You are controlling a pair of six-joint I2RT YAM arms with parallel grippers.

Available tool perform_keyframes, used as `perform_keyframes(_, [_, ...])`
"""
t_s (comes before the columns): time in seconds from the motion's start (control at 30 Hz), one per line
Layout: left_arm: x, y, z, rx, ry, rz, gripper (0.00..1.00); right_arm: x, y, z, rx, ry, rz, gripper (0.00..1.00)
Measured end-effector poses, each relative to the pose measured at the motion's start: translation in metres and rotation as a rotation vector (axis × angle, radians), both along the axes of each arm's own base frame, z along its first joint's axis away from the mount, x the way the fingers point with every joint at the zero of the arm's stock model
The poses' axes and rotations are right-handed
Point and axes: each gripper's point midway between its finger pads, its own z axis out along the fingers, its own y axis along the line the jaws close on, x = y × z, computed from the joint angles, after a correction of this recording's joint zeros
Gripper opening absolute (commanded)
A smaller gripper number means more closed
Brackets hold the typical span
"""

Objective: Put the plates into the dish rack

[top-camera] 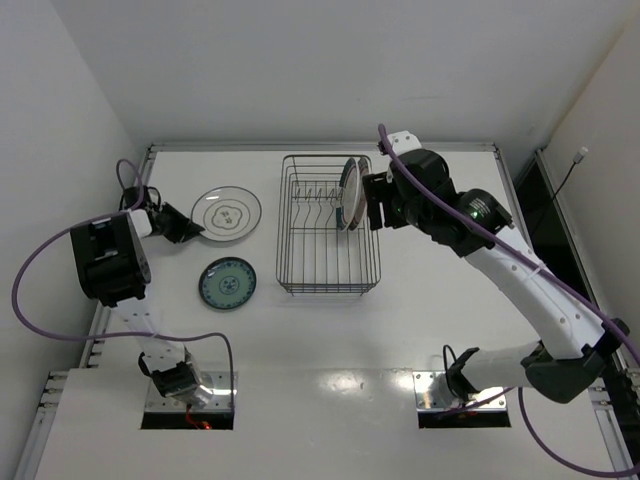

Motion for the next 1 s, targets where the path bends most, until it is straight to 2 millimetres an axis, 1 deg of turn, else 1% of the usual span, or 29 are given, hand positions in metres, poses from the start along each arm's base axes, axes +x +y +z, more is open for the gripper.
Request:
perform_keyframes(0.1, [0.001,-0.005,0.016,-0.016,-0.032,-0.018,0.0,-0.001,0.0,0.0,0.008,0.007,0.006,0.63])
perform_keyframes(0.13, [0.0,-0.006,0.026,-0.017,-0.047,-0.022,0.0,-0.001,0.001,-0.001,0.014,0.011,0.012,0.63])
perform_keyframes(0.17, [-0.001,-0.007,0.036,-0.014,-0.06,-0.028,0.0,-0.001,0.002,-0.001,0.022,0.015,0.016,0.66])
perform_keyframes(0.27, [-0.006,-0.012,0.085,0.016,-0.144,-0.04,0.0,-0.002,0.007,0.0,0.054,0.028,0.03,0.69])
perform_keyframes(0.33, [-0.009,-0.022,0.125,0.031,-0.244,-0.059,0.0,-0.001,0.013,0.0,0.092,0.032,0.044,0.69])
perform_keyframes(0.37, [-0.01,-0.032,0.148,0.036,-0.313,-0.078,0.0,0.001,0.016,0.0,0.119,0.034,0.053,0.69])
perform_keyframes(0.4, [-0.014,-0.046,0.171,0.039,-0.386,-0.108,0.0,0.002,0.021,-0.003,0.146,0.041,0.067,0.69])
perform_keyframes(0.43, [-0.02,-0.062,0.187,0.032,-0.44,-0.139,0.0,0.002,0.025,-0.006,0.169,0.052,0.079,0.69])
perform_keyframes(0.5, [-0.037,-0.101,0.214,-0.004,-0.535,-0.227,0.0,0.003,0.034,-0.014,0.22,0.084,0.105,0.7])
perform_keyframes(0.57, [-0.058,-0.138,0.225,-0.06,-0.585,-0.316,0.0,0.005,0.046,-0.024,0.282,0.123,0.144,0.71])
perform_keyframes(0.6, [-0.07,-0.156,0.226,-0.094,-0.594,-0.362,0.0,0.006,0.053,-0.029,0.319,0.145,0.165,0.73])
perform_keyframes(0.67, [-0.087,-0.177,0.223,-0.145,-0.586,-0.415,0.0,0.008,0.067,-0.04,0.397,0.185,0.204,0.75])
perform_keyframes(0.77, [-0.104,-0.193,0.218,-0.193,-0.561,-0.453,0.0,0.009,0.079,-0.063,0.493,0.261,0.231,0.75])
perform_keyframes(0.8, [-0.106,-0.196,0.219,-0.201,-0.56,-0.458,0.0,0.01,0.082,-0.071,0.521,0.287,0.232,0.75])
perform_keyframes(0.83, [-0.108,-0.199,0.22,-0.21,-0.56,-0.462,0.0,0.012,0.086,-0.074,0.553,0.303,0.24,0.73])
perform_keyframes(0.87, [-0.11,-0.201,0.223,-0.216,-0.566,-0.468,0.0,0.014,0.087,-0.084,0.567,0.329,0.232,0.71])
perform_keyframes(0.97, [-0.112,-0.206,0.23,-0.234,-0.583,-0.478,0.0,0.017,0.094,-0.099,0.631,0.379,0.241,0.51])
perform_keyframes(1.0, [-0.113,-0.209,0.232,-0.24,-0.587,-0.485,0.0,0.018,0.096,-0.102,0.651,0.393,0.245,0.3])
